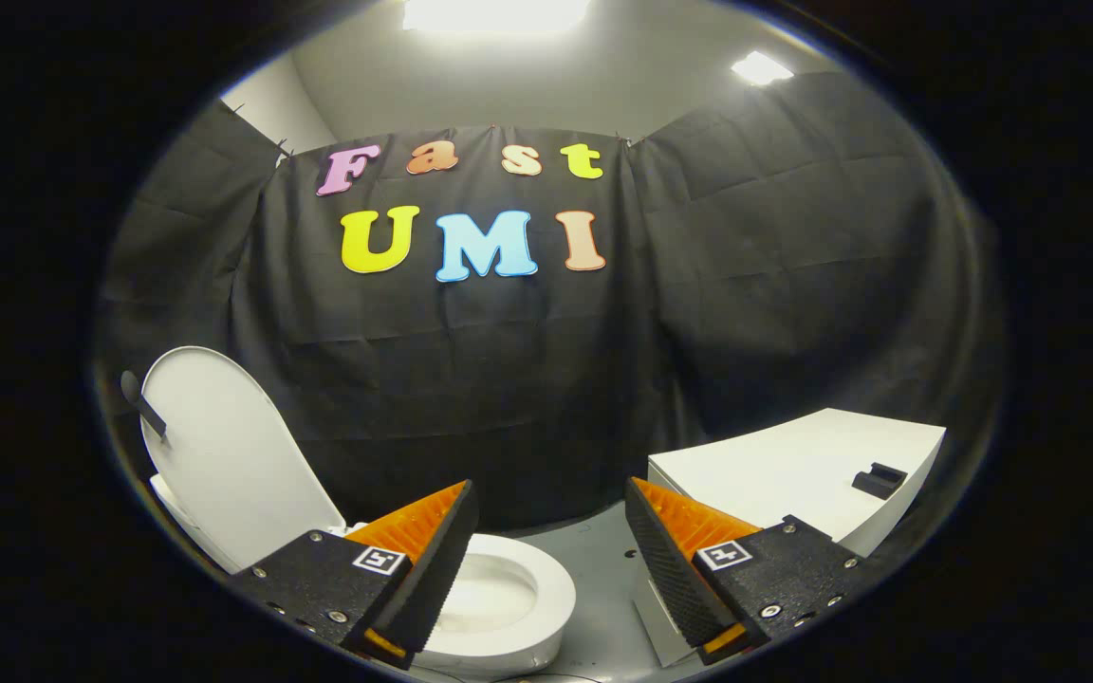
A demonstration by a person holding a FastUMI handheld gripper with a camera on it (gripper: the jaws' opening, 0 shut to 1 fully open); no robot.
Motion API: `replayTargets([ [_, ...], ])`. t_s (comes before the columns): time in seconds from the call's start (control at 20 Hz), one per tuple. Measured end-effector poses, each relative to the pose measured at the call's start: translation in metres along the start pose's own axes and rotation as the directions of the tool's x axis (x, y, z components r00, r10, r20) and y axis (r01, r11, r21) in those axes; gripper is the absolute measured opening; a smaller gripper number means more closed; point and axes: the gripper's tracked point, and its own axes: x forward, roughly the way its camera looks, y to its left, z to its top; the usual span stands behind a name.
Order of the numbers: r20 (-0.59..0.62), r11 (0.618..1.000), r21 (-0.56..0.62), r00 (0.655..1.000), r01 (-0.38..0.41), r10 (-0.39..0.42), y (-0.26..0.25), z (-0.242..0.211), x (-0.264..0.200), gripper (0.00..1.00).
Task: Open the toilet lid.
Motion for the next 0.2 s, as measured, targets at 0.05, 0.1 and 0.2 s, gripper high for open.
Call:
replayTargets([
  [0.05,-0.006,1.0,-0.014,1.0,0.002,-0.002,0.0005,-0.0011,0.0023,0.96],
  [0.1,-0.013,1.0,-0.021,1.0,0.0,0.0,0.0011,-0.003,0.0035,0.96],
  [0.2,-0.022,1.0,-0.018,1.0,-0.017,0.017,0.0074,-0.0051,0.0029,0.96],
])
